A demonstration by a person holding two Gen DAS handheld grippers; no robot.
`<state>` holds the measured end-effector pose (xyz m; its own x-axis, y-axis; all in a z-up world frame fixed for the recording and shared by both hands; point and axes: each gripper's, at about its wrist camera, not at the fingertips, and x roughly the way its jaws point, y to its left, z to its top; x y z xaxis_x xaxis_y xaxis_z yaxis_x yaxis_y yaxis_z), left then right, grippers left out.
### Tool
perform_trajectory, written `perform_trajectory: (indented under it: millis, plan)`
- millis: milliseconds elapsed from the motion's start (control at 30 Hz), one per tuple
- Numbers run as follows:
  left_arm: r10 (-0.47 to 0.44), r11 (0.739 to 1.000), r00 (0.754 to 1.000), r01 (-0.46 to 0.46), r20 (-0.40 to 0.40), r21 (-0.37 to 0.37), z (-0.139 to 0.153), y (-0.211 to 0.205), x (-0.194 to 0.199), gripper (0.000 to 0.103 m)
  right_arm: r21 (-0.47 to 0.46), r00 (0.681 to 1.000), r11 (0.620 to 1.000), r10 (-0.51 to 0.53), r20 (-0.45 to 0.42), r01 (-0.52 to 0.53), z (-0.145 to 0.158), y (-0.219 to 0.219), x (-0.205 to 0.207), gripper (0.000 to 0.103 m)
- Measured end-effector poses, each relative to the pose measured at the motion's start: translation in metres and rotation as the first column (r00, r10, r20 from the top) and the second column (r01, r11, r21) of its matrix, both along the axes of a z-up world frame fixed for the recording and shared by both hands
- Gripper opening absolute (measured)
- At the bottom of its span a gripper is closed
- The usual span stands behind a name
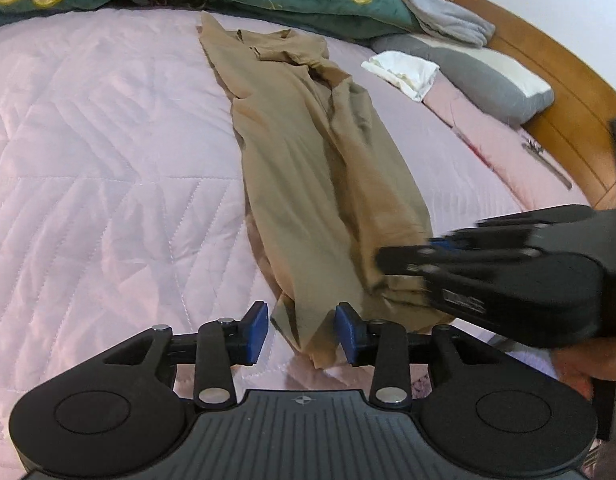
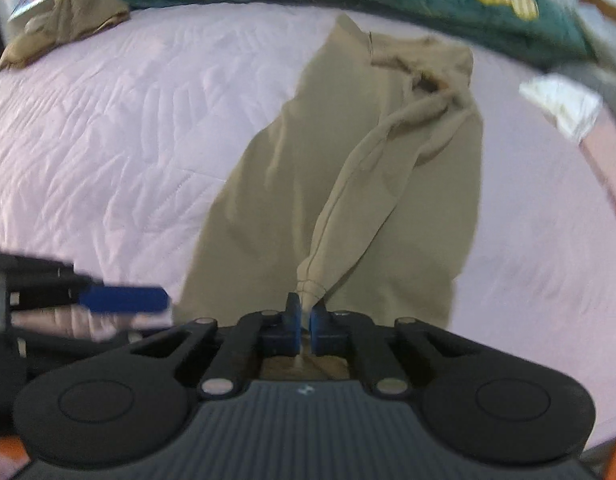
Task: Fold clothes
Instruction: 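Grasp the T-shirt hem with the right gripper and pull it straight, then grasp the collar end of the strip with the right gripper and pull it straight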
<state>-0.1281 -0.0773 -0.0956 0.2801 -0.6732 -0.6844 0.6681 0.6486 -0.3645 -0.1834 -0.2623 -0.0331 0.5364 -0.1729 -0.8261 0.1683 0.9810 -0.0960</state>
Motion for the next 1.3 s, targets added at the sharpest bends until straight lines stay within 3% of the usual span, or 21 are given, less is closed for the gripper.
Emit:
perform_trajectory:
  millis: [100, 167, 233, 300, 367, 467, 600, 633, 700, 800, 867, 933, 967, 1033, 1100, 1167, 1233, 1300]
  plan:
    - [0.013, 0.999, 1.000, -0.013, -0.011, -0.029, 0.001, 0.003, 0.003, 0.040, -0.130, 0.996, 0.987, 0.088, -0.024, -0.091, 0.014, 0.004, -0.010, 0.005]
    - [0.019, 0.998, 1.000, -0.020, -0.020, -0.051, 0.003, 0.004, 0.005, 0.040, -0.151, 0.983, 0.972, 0.173, -0.060, -0.181, 0.026, 0.007, -0.024, 0.005]
    - [0.014, 0.997, 1.000, -0.015, -0.019, -0.071, 0.008, 0.002, 0.008, 0.044, -0.162, 0.955, 0.944, 0.272, -0.117, -0.288, 0.030, 0.015, -0.036, 0.005]
    - [0.006, 0.995, 1.000, -0.007, -0.007, -0.095, 0.014, -0.002, 0.012, 0.047, -0.216, 0.909, 0.891, 0.355, -0.217, -0.399, 0.022, 0.029, -0.049, 0.005]
    - [-0.006, 0.995, 1.000, 0.007, 0.013, -0.102, 0.022, -0.011, 0.019, 0.050, -0.254, 0.896, 0.870, 0.360, -0.261, -0.423, 0.010, 0.029, -0.054, 0.006]
    - [-0.036, 0.991, 0.999, 0.038, 0.017, -0.131, 0.036, -0.021, 0.028, 0.052, -0.195, 0.905, 0.912, 0.293, -0.309, -0.362, 0.001, 0.015, -0.048, 0.026]
    - [-0.078, 0.982, 0.997, 0.080, 0.016, -0.171, 0.051, -0.042, 0.039, 0.057, 0.024, 0.957, 0.961, 0.275, -0.087, -0.274, 0.047, -0.016, -0.052, 0.062]
    - [-0.095, 0.979, 0.995, 0.097, 0.019, -0.180, 0.054, -0.049, 0.040, 0.057, 0.035, 0.967, 0.967, 0.253, -0.023, -0.252, 0.063, -0.028, -0.051, 0.067]
    - [-0.152, 0.971, 0.988, 0.154, 0.023, -0.183, 0.052, -0.069, 0.040, 0.058, -0.008, 0.984, 0.987, 0.163, 0.071, -0.163, 0.088, -0.061, -0.037, 0.087]
    - [-0.202, 0.968, 0.979, 0.201, 0.006, -0.154, 0.039, -0.101, 0.038, 0.058, -0.067, 0.986, 0.998, 0.032, 0.164, -0.021, 0.110, -0.113, 0.002, 0.090]
    - [-0.232, 0.965, 0.973, 0.229, -0.002, -0.129, 0.029, -0.121, 0.038, 0.058, 0.025, 0.977, 0.998, -0.069, 0.204, 0.066, 0.115, -0.162, 0.043, 0.091]
    - [-0.233, 0.969, 0.973, 0.232, 0.006, -0.089, 0.017, -0.136, 0.041, 0.058, 0.155, 0.960, 0.974, -0.195, 0.202, 0.165, 0.112, -0.213, 0.086, 0.091]
    - [-0.229, 0.971, 0.973, 0.230, 0.011, -0.073, 0.012, -0.141, 0.044, 0.058, 0.241, 0.939, 0.942, -0.284, 0.195, 0.235, 0.106, -0.243, 0.112, 0.091]
    - [-0.231, 0.971, 0.973, 0.231, 0.003, -0.068, 0.005, -0.150, 0.054, 0.058, 0.386, 0.901, 0.861, -0.411, 0.140, 0.332, 0.082, -0.290, 0.149, 0.091]
    - [-0.247, 0.965, 0.969, 0.247, 0.003, -0.087, 0.001, -0.154, 0.061, 0.058, 0.516, 0.856, 0.751, -0.513, 0.065, 0.411, 0.054, -0.334, 0.187, 0.091]
    - [-0.266, 0.958, 0.964, 0.265, 0.007, -0.107, -0.004, -0.158, 0.069, 0.059, 0.524, 0.848, 0.732, -0.528, 0.033, 0.435, 0.034, -0.351, 0.214, 0.091]
    - [-0.300, 0.944, 0.954, 0.301, 0.030, -0.134, -0.011, -0.154, 0.072, 0.061, 0.460, 0.912, 0.835, -0.394, 0.116, 0.303, 0.034, -0.339, 0.247, 0.091]
    - [-0.314, 0.932, 0.949, 0.316, 0.040, -0.177, -0.016, -0.151, 0.073, 0.066, 0.342, 0.966, 0.934, -0.179, 0.189, 0.106, 0.039, -0.317, 0.285, 0.091]
